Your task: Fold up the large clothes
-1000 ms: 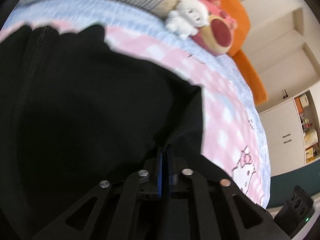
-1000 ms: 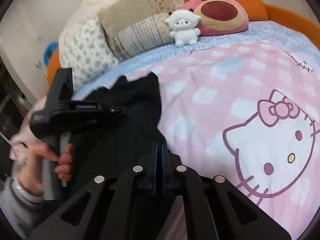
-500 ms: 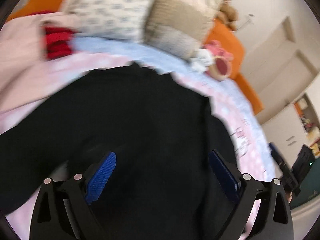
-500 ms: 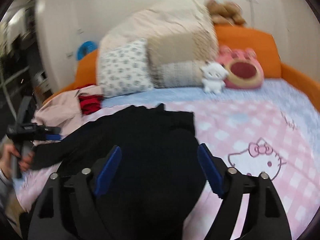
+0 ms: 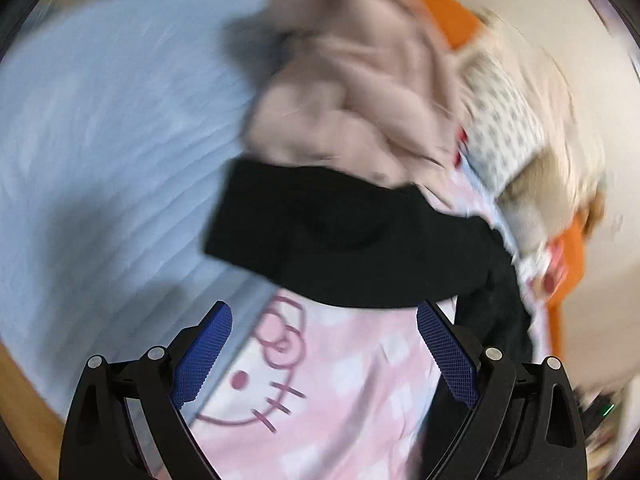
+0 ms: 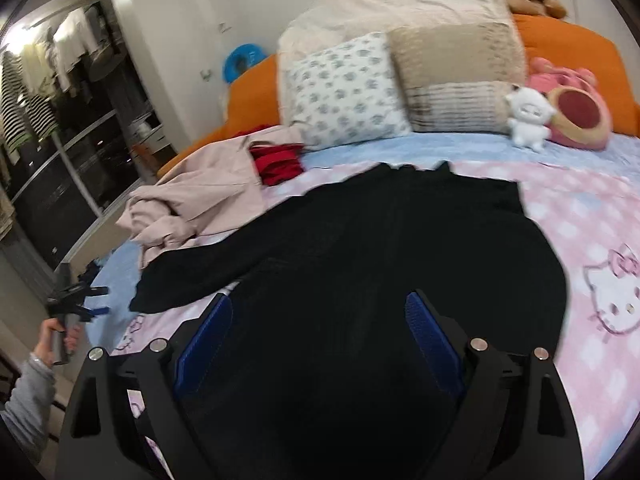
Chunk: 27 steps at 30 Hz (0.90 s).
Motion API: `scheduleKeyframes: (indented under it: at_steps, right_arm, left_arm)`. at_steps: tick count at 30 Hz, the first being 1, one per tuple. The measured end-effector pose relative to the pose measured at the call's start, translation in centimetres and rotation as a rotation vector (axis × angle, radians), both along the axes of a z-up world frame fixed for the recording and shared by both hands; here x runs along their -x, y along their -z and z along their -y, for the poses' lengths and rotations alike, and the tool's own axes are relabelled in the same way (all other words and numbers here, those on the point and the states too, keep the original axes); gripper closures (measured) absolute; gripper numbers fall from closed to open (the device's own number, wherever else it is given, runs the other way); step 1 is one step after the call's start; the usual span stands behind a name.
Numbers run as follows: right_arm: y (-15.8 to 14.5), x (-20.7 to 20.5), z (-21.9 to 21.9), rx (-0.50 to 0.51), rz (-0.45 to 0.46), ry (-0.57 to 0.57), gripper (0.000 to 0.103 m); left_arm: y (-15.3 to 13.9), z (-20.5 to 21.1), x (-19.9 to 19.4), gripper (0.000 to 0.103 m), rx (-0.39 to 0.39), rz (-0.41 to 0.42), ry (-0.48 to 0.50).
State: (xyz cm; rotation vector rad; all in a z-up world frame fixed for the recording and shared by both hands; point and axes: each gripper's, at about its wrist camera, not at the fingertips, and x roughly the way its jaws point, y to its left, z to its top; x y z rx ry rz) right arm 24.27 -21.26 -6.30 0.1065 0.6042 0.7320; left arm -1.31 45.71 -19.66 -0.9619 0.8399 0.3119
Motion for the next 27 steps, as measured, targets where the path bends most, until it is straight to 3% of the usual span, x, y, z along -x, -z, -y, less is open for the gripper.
scheduleKeyframes:
  at_steps: [4, 7, 10, 13, 14, 15, 16, 17, 18, 20, 22, 24, 27]
  right_arm:
    - [-0.6, 1.1, -4.0, 0.003, 0.025, -0.055, 0.015]
    - [-0.6, 0.6, -6.6, 0.020, 0.010, -0.078, 0.015]
    - [-0.2, -0.5, -8.9, 0.039, -0.011, -0.088, 0.015]
    - [0.3, -2.9, -11.0, 0.030, -0.067, -0.107, 0.016]
    - [0.5, -3.8, -11.6, 0.030, -0.084, -0.112, 0.021]
    - [0.7, -5.0, -12.3, 0.038, -0.097, -0.113, 0.025]
    - [0.8, -6.3, -13.3, 0.058, -0.106, -0.116, 0.036]
    - [1.1, -7.6, -13.9, 0.068, -0.117, -0.126, 0.052]
    - [1.3, -9.0, -14.8, 0.079, -0.135, -0.140, 0.059]
    - [2.1, -12.5, -16.7, 0.116, -0.198, -0.151, 0.072]
    - [2.8, -15.7, -18.4, 0.129, -0.256, -0.156, 0.077]
    - [3.6, -18.7, -19.9, 0.137, -0.304, -0.153, 0.079]
    - [3.9, -20.9, -20.8, 0.141, -0.308, -0.131, 0.079]
  left_arm:
    - [3.9, -2.5, -0.4, 0.008, 0.090, -0.008, -0.043]
    - [5.7, -3.3, -1.5, 0.008, 0.102, -0.010, -0.048]
    - [5.7, -4.3, -2.0, 0.008, 0.089, 0.070, -0.078]
    - [6.4, -4.7, -2.7, 0.008, 0.091, 0.091, -0.079]
    - [6.2, -4.7, -2.8, 0.008, 0.070, 0.096, -0.067]
    - [6.0, -4.6, -3.1, 0.019, 0.034, 0.086, -0.046]
    - [5.8, -4.5, -3.1, 0.034, 0.001, 0.069, -0.041]
    - [6.0, -4.4, -3.6, 0.074, -0.019, 0.049, -0.043]
    - [5.9, -4.7, -3.5, 0.084, 0.004, 0.059, -0.047]
    - [5.6, -5.3, -2.9, 0.085, 0.127, 0.173, -0.050]
    - [3.2, -4.6, -2.8, 0.086, 0.099, 0.218, -0.019]
    - [-0.9, -3.2, -3.0, 0.087, 0.038, 0.285, 0.035]
    - [-7.5, -1.2, -4.1, 0.087, -0.022, 0.395, 0.106]
